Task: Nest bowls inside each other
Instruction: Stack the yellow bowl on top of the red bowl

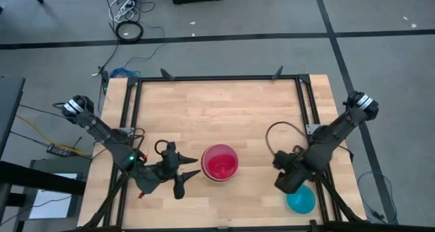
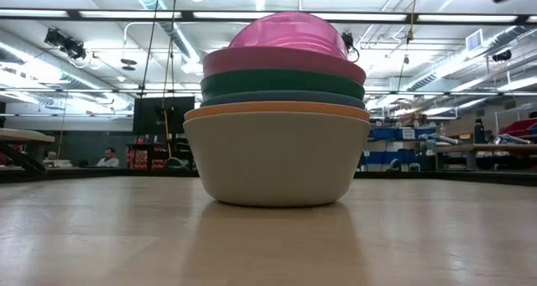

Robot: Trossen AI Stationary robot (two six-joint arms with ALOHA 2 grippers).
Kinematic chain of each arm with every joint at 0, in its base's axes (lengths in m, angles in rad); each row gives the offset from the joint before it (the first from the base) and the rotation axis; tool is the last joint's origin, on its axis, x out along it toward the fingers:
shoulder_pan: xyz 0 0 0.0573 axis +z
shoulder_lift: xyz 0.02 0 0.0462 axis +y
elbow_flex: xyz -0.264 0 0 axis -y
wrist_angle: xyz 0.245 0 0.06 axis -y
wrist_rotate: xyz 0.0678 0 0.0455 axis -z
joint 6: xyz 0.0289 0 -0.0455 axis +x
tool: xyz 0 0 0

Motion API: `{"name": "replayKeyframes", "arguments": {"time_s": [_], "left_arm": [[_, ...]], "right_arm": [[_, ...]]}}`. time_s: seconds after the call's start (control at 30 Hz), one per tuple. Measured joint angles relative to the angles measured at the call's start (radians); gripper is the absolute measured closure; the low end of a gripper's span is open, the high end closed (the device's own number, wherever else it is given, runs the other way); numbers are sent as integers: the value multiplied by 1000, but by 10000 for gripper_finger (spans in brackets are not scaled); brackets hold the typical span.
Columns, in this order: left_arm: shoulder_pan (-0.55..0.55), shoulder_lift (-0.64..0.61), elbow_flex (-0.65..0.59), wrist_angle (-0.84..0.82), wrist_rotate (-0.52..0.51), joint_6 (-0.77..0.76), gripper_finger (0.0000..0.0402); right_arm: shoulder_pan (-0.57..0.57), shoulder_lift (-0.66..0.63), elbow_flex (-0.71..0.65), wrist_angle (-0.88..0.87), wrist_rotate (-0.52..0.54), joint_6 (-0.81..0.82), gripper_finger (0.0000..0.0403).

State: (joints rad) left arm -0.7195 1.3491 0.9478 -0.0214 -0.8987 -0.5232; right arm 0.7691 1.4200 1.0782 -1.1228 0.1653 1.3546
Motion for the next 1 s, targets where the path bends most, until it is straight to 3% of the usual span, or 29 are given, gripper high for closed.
{"name": "replayKeyframes", "arguments": {"time_s": [0.3,0.67,0.87,1.0], "left_arm": [[63,0,0,10,78,33,210],[65,0,0,51,78,75,210],[65,0,0,49,78,75,210],[65,-1,0,47,77,75,210]], "right_arm": [[106,-140,-218,97,-6,285,172],[141,-138,-367,251,-44,384,186],[141,-111,-409,285,-56,378,231],[141,-99,-420,285,-50,366,292]]}}
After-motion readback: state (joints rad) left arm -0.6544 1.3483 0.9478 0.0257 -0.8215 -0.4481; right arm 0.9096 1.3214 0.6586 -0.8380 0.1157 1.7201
